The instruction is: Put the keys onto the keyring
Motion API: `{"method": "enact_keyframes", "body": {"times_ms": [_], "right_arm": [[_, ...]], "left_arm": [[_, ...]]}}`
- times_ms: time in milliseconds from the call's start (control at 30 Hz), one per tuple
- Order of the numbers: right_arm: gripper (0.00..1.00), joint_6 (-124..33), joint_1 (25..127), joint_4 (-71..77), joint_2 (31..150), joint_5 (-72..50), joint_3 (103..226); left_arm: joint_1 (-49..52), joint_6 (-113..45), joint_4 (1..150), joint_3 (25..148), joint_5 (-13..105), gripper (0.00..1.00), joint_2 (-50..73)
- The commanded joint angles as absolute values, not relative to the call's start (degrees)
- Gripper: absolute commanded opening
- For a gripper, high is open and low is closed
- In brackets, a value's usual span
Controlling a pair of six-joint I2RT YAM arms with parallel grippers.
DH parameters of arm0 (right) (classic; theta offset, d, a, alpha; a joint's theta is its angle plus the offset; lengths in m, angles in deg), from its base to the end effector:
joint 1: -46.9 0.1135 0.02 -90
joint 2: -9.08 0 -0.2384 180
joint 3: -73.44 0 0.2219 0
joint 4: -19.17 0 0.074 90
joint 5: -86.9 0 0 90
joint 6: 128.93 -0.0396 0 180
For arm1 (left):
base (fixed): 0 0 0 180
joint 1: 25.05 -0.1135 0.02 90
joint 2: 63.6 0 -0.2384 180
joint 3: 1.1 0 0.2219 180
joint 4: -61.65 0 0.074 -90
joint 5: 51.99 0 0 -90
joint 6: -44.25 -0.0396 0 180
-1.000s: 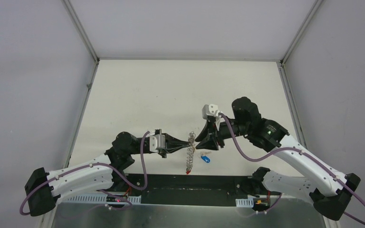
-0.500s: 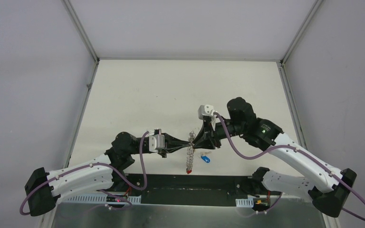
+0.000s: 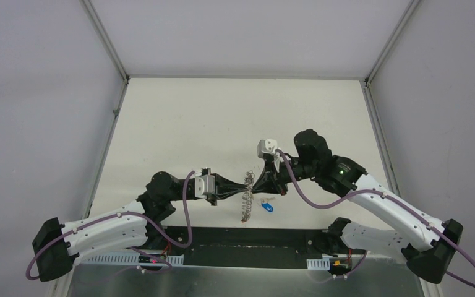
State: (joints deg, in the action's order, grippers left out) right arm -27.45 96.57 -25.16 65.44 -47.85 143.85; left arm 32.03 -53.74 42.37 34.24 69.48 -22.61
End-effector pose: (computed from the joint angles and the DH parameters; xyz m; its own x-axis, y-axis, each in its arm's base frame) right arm 0.1026 0.1639 0.3144 -0.1337 -0.3759 -0.9169 -0.9811 -0.0803 0.1760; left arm 0.0727 -0.1503 0.2734 0.2647 -0.1907 -0.9453 0.9643 0.0648 0.2569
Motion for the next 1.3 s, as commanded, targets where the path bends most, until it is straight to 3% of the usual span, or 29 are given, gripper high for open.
{"method": "enact_keyframes", "body": {"times_ms": [0, 933, 1100, 1267], "right_arm": [[0.00, -26.2, 96.9, -25.3, 64.8, -47.0, 142.9], [0.00, -30.4, 99.0, -20.3, 69.7, -42.5, 143.0], [0.14, -30.9, 99.4, -20.8, 70.6, -40.2, 143.8], [0.35, -31.4, 99.7, -21.5, 70.1, -37.7, 143.8]], "left_arm": [[32.6, -53.4, 36.6, 36.1, 70.0, 0.00, -22.0], [32.7, -52.6, 32.8, 35.9, 70.2, 0.00, -20.9], [32.7, -52.4, 32.6, 35.5, 69.9, 0.00, -21.6], [32.7, -52.3, 32.9, 34.9, 69.4, 0.00, -22.2]]}}
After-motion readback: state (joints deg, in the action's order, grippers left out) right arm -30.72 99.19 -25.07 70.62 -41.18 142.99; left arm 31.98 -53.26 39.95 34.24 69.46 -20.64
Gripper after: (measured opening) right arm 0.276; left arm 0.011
